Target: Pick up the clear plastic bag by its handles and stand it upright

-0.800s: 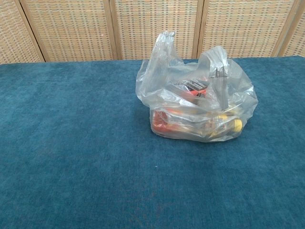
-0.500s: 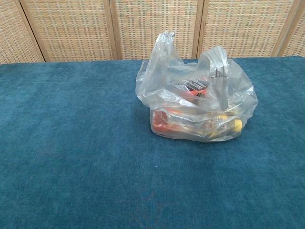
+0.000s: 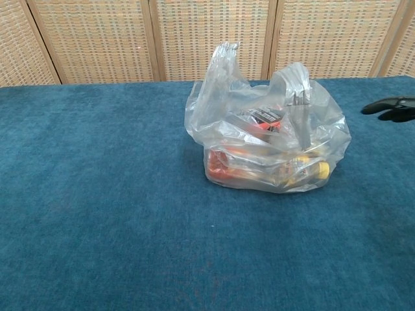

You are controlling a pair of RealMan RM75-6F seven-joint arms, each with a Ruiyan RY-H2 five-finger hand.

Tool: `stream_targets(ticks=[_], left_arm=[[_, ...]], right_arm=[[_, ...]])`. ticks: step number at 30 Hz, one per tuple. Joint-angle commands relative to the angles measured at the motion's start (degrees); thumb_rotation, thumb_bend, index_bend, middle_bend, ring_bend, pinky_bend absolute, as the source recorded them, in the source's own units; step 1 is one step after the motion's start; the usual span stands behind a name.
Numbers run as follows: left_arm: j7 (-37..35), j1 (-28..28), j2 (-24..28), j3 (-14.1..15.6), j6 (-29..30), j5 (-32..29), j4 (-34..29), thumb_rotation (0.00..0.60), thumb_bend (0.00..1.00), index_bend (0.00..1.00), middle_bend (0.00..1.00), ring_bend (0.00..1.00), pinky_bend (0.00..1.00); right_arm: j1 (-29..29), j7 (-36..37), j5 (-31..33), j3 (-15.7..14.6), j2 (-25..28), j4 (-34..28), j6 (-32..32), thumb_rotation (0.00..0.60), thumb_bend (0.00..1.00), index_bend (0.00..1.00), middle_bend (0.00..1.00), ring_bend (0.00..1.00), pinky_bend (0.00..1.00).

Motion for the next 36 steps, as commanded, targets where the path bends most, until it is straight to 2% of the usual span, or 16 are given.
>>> stream_targets(ticks=[1,12,19,22,28,32,36], left_arm=[[0.1,-0.3,-0.1,-0.2,-0.5,-0.7,0.2,0.600,0.09,0.00,0.00,0.00,0.00],[-0.2,-1.1,-0.2,-0.9,-2.1,-2.7,0.7,0.600,0.09,0.00,0.00,0.00,0.00],[-1.0,-1.3,0.0,-1.2,-2.2,-3.3,1.0,0.600,0.09,0.00,0.00,0.00,0.00],[-1.5,-1.3,0.2,-1.4,-2.2,-3.6,1.1,0.600,0.09,0.00,0.00,0.00,0.00],[-2.2,-1.4,0.3,-1.5,-2.4,-3.8,1.2,0.600,0.09,0.00,0.00,0.00,0.00],[-2.4,-1.5,0.4,-1.6,-2.5,-4.1,1.3,0.600,0.09,0.00,0.00,0.00,0.00],[-2.6,-1.5,0.5,-1.6,-2.7,-4.3,1.4,0.600,0.09,0.00,0.00,0.00,0.00]], right_arm=[[4.4,3.7,0.6,1.7,-1.7,-0.1,-4.3,0.600,0.00,0.04,0.00,0.00,0.00],[10.5,6.7,5.7,4.8,-4.4,-0.9,-10.4,0.600,0.00,0.06,0.00,0.00,0.00],[14.0,13.5,9.4,6.4,-4.3,-4.2,-14.9,0.600,0.00,0.06,0.00,0.00,0.00],[15.5,20.3,10.9,7.5,-4.3,-5.8,-16.6,0.600,0.00,0.08,0.02,0.00,0.00],[18.7,30.0,13.3,9.0,-5.3,-5.2,-20.8,0.600,0.00,0.13,0.08,0.00,0.00],[20.1,39.6,15.0,11.0,-6.4,-5.2,-22.2,0.600,0.00,0.18,0.17,0.00,0.00],[20.8,50.1,15.5,13.2,-7.7,-3.9,-22.1,0.600,0.00,0.19,0.20,0.03,0.01]])
